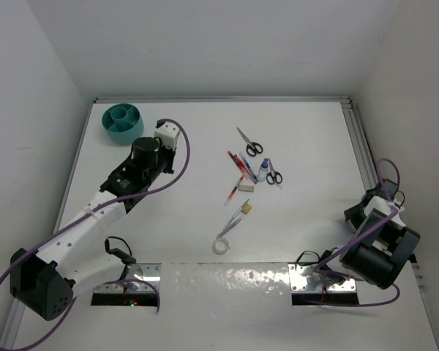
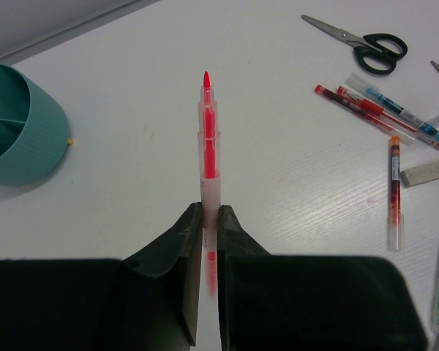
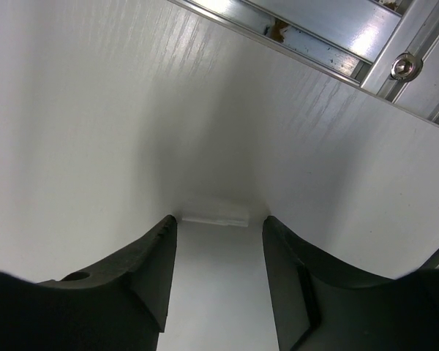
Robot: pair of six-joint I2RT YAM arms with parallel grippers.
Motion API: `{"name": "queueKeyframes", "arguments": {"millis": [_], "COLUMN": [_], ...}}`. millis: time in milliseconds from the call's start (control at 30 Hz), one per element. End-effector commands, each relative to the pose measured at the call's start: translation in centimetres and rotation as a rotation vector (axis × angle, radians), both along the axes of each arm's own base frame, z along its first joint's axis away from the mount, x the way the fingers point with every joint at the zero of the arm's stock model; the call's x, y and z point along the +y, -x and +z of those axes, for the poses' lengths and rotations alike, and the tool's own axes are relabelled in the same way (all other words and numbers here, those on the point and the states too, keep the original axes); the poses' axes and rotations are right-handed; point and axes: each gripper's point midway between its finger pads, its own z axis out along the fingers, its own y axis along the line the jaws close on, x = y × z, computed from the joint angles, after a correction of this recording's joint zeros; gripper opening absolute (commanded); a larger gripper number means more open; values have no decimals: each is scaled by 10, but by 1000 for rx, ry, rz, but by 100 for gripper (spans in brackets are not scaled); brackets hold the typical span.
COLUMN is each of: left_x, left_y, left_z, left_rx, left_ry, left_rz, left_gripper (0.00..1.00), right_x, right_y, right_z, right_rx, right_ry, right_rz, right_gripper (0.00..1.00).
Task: Sort the stationery into containers
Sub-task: Pick up the pen cap at the corner of the board.
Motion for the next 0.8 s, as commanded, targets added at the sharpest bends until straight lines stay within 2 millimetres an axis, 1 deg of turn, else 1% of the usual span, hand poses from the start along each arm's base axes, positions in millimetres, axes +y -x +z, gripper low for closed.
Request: {"name": "queueKeyframes", "arguments": {"millis": [0,133,333,500,567,767], "left_x": [1,2,1,1,1,1], "left_y": [-6,-5,-5,-5,-5,-6], "left_z": [28,27,28,29,30,30], "left_rx": [-81,-78,-76,-80,-79,-83], "left_ry": [45,43,50,54,55,61], "left_rz": [8,11,13,11,12,16], "left_gripper": [0,0,0,0,0,0], "right_x": [-8,-8,-8,-11,-12,-14], "right_y": [-5,-4,-4,-7,-8,-11], "right_z": [3,2,1,1,1,4], "right_rx": [-17,-20,-24,-17,-15,-30], "right_ry": [25,29,31,29,29,36], "right_rz": [-33,-31,-40,-41,-42,-53], "right_gripper": [50,47,47,50,50,46]}}
